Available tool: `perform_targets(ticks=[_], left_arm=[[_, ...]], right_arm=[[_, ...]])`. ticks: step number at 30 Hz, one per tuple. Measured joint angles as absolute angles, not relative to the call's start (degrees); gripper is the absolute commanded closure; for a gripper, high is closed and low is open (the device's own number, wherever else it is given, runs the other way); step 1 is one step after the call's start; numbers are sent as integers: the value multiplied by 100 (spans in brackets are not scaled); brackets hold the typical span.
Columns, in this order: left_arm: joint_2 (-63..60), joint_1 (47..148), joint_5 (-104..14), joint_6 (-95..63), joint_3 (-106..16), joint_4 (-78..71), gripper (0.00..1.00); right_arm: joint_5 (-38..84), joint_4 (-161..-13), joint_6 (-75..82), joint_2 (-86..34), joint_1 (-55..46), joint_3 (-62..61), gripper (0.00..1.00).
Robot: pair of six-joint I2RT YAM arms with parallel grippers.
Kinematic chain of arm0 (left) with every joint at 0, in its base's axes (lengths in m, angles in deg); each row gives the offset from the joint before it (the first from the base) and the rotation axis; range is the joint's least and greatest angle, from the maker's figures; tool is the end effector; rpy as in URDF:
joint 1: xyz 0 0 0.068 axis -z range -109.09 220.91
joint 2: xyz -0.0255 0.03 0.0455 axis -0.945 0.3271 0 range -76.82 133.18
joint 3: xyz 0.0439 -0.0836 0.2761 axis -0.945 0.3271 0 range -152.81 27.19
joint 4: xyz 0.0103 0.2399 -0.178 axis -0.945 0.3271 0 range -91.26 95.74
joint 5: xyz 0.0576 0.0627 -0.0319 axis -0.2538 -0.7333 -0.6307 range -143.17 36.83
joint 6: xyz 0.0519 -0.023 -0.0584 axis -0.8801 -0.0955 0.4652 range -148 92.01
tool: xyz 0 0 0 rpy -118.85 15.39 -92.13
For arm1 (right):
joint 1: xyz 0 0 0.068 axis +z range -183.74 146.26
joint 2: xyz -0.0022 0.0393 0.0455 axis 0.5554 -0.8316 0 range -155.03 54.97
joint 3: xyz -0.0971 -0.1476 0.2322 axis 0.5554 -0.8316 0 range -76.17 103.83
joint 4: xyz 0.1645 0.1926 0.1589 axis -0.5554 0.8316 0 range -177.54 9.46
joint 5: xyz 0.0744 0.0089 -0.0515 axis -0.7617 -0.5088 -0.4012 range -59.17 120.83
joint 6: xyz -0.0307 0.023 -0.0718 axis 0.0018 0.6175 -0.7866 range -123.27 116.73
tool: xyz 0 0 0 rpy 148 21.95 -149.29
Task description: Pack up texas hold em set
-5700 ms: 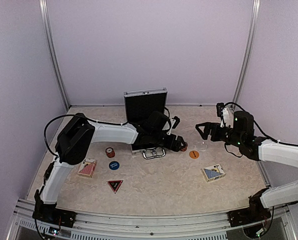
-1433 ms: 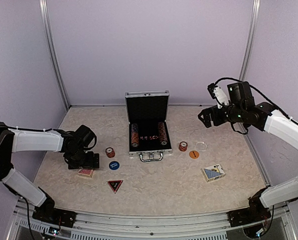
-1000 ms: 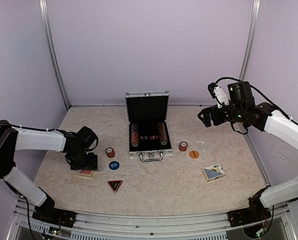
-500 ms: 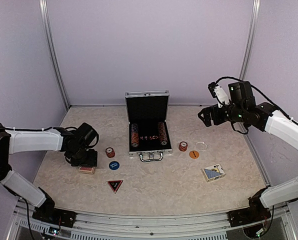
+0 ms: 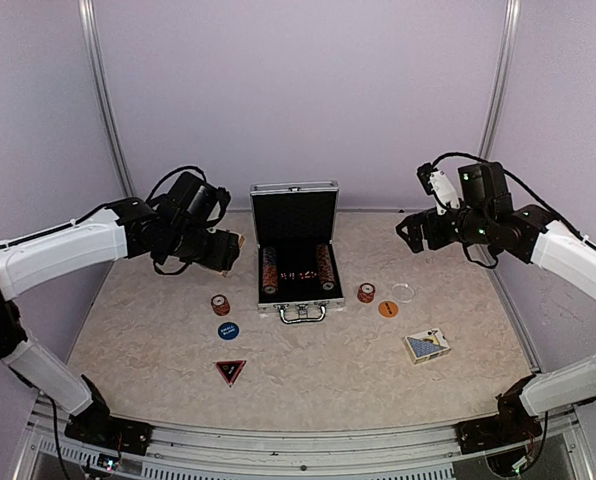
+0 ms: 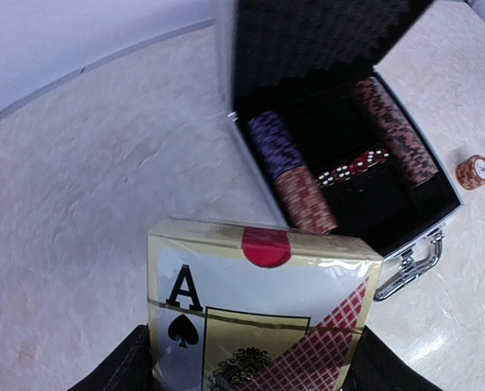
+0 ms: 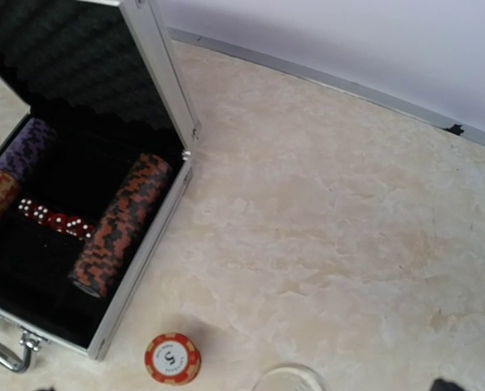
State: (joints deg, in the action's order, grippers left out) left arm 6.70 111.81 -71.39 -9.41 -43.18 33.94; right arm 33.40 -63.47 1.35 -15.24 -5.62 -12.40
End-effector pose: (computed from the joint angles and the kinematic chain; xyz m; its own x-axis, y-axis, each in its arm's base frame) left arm 0.2960 -0.2274 0.2834 -0.6836 0.1917 -0.7042 0.2607 0.9654 0.0098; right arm 0.2998 0.1566 0.3346 -0.4815 -0.1661 -0.8606 -0.3992 0.9157 0.0466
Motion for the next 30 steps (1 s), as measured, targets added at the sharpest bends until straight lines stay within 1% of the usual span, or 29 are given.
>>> perform_targets(ticks=[5,9,17,23,30], left_arm=[[1698,11610,-7016,-1996,-5369,3267,29],[2441,11789,-6791,-2796,-5927,3101,29],[3805,11924,-6426,-3583,-6971,2845,29],[4404,12123,-6415,-4149,-7133,2718,29],[4563,12025,-6610,-4897,-7113,2436,28]], right_arm=[[3320,-6349,135,-1448,-562,-1240,0],[3302,-6355,135,-1404,-562,-1240,0],[3296,-6373,135,-1367,-562,-1240,0],[3296,-6386,148,-1367,-562,-1240,0],[3294,-6414,179,-1367,-562,-1277,0]])
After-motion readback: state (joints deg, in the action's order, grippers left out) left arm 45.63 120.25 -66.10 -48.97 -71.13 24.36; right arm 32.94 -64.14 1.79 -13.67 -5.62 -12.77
